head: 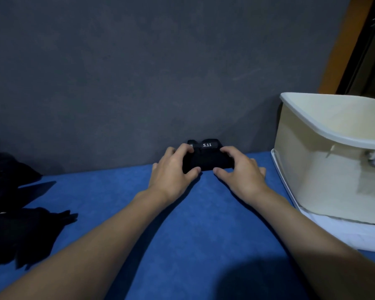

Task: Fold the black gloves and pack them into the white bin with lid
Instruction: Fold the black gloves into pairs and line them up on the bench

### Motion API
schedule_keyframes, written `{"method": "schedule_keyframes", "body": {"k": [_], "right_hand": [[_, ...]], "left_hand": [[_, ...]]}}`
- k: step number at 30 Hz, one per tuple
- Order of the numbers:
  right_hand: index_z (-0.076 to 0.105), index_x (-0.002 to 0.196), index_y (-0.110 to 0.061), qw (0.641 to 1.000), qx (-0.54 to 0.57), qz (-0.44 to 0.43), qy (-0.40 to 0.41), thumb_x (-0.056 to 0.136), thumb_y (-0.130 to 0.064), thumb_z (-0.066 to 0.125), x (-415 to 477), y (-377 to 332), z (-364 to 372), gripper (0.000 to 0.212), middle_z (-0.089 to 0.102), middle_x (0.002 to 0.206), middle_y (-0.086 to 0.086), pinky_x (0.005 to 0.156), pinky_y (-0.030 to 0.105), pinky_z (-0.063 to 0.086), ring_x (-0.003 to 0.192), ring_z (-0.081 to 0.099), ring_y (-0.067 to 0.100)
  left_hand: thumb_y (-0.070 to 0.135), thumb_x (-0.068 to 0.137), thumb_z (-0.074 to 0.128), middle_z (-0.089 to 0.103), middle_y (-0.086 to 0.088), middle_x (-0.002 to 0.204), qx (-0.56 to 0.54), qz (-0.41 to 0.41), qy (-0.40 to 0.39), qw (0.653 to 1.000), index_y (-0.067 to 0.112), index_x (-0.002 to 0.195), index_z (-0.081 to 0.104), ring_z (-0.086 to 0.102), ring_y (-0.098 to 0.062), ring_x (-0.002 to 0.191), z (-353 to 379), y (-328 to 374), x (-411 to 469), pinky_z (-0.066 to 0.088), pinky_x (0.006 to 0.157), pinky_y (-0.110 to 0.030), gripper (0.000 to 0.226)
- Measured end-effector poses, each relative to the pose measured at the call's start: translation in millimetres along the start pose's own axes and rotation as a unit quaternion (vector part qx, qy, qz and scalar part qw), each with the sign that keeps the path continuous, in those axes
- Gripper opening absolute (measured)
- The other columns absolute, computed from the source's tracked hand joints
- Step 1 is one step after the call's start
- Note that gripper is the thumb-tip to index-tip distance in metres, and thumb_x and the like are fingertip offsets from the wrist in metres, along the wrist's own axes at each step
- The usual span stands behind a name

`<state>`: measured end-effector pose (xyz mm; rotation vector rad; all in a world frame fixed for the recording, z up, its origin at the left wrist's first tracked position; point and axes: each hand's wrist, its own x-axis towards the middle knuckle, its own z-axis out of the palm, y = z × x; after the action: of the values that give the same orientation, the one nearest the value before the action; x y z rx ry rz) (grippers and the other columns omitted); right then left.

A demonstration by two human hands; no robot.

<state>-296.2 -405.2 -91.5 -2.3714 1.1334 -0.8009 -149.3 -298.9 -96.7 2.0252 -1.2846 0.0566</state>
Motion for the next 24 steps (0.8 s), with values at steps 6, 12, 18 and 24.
{"method": "schedule_keyframes", "body": {"k": [6,12,18,24], "right_hand": [[0.043,0.137,-0.034,1.0,-0.011,-0.023,0.018,0.089,-0.043,0.063,-9,-7,-7,0.053,0.052,0.131,-0.002,0.1,0.04,0.029,0.124,0.042,0.021],[0.052,0.13,-0.03,0.995,0.051,-0.08,-0.013,0.09,-0.035,0.064,-29,-37,2,0.042,0.058,0.111,-0.01,0.094,0.036,0.028,0.114,0.048,0.017],[0.059,0.116,-0.034,0.971,0.092,-0.184,-0.121,0.088,-0.04,0.065,-67,-98,29,0.029,0.064,0.103,-0.014,0.099,0.037,0.033,0.109,0.053,0.012],[0.054,0.121,-0.038,0.939,0.129,-0.24,-0.209,0.088,-0.045,0.064,-107,-163,56,0.035,0.062,0.113,-0.015,0.097,0.032,0.028,0.114,0.052,0.011]], "left_hand": [[0.04,0.087,0.07,0.046,0.005,0.12,-0.016,0.001,0.012,1.0,0.031,0.124,0.048,0.051,-0.02,0.115,-18,1,-15,0.046,0.1,-0.046,0.043],[0.037,0.09,0.068,0.052,0.005,0.112,0.02,-0.013,0.041,0.999,0.025,0.118,0.054,0.051,-0.017,0.107,-67,-2,-47,0.047,0.094,-0.039,0.034],[0.034,0.088,0.068,0.055,0.006,0.092,0.137,-0.017,0.069,0.988,0.023,0.097,0.062,0.056,-0.022,0.095,-139,-22,-96,0.047,0.089,-0.046,0.016],[0.032,0.089,0.065,0.059,0.005,0.095,0.235,-0.059,0.088,0.966,0.029,0.09,0.063,0.058,-0.024,0.099,-209,-47,-160,0.046,0.088,-0.045,0.005]]}}
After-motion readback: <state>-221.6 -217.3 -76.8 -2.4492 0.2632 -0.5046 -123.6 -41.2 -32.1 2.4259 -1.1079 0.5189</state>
